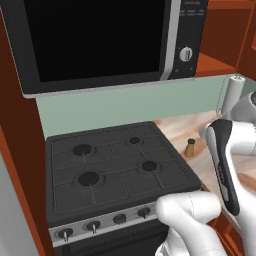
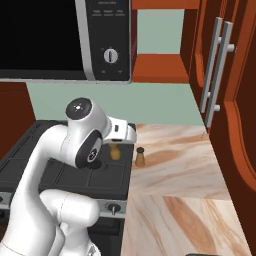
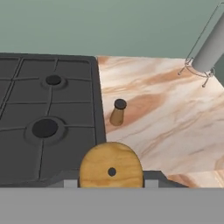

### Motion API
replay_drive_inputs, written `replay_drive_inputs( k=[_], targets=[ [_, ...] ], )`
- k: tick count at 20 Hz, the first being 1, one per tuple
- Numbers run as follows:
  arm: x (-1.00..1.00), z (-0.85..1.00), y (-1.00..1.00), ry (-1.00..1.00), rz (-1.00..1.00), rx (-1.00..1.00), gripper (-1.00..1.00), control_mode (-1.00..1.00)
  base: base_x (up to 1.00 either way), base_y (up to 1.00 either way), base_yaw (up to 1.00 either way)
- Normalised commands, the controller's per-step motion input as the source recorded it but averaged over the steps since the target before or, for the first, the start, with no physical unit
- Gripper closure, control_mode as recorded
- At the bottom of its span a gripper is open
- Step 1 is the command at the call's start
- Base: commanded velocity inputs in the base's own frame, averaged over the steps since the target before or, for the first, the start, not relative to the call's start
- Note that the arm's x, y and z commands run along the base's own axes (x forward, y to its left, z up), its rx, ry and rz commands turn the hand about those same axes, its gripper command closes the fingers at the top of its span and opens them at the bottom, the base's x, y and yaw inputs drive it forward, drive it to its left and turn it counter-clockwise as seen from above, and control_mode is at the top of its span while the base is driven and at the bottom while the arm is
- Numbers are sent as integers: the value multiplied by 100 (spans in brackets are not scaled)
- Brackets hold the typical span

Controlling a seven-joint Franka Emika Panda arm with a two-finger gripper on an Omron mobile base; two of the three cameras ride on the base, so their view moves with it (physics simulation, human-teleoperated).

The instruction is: Take 2 condiments from the cabinet and move them on the counter near the stove.Make sure the condiments are lined up with each other, next to each other.

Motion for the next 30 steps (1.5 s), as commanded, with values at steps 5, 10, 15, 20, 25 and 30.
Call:
replay_drive_inputs(
  k=[5,10,15,20,25,30],
  targets=[
    [49,-48,-36,0,0,-8,100,-100,0,0,0],
    [42,-56,-39,-3,2,0,100,-100,0,0,0],
    [35,-42,-34,0,9,0,100,-100,0,0,0],
    [14,-22,-17,6,18,0,100,-100,0,0,0],
    [17,-23,-3,1,12,0,100,-100,0,0,0],
    [29,-20,0,0,2,0,100,-100,0,0,0]
  ],
)
